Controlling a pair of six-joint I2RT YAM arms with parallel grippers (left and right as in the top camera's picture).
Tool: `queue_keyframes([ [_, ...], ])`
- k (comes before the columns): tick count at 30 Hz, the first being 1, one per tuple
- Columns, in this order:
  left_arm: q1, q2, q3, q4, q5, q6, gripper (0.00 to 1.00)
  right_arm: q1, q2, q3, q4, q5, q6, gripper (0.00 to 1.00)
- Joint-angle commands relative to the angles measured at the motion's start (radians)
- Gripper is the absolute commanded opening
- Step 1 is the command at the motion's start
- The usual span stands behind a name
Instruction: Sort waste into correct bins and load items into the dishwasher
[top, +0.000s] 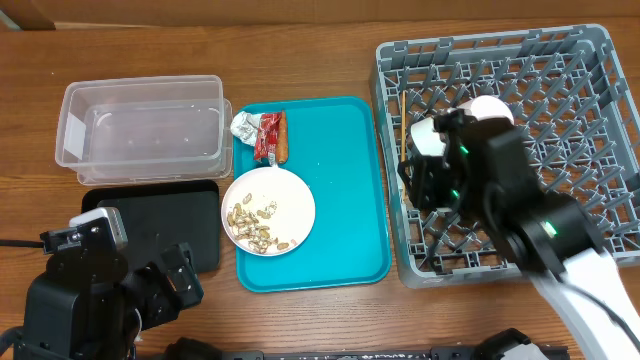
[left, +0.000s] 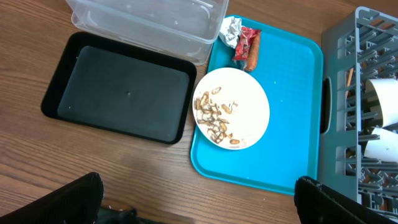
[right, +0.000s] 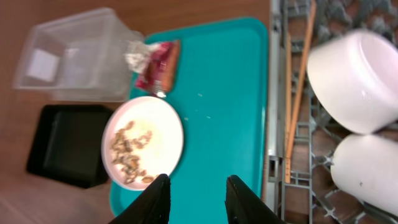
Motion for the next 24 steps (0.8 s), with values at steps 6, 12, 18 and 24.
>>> queue_keyframes([
  [6,0.002,-0.002,0.01,0.002,-0.021,-0.012,1.0,0.051,-0.251,0.018,-0.023,-0.001,-0.079,0.65],
  [12,0.002,-0.002,0.01,0.002,-0.021,-0.012,1.0,0.05,-0.335,0.018,-0.032,-0.001,-0.078,1.0],
  [18,0.002,-0.001,0.01,0.002,-0.021,-0.012,1.0,0.049,-0.336,0.018,-0.247,0.01,-0.052,1.0],
  [24,0.002,-0.002,0.01,0.002,-0.021,-0.012,1.0,0.047,-0.341,0.018,-0.292,0.174,-0.064,1.0],
])
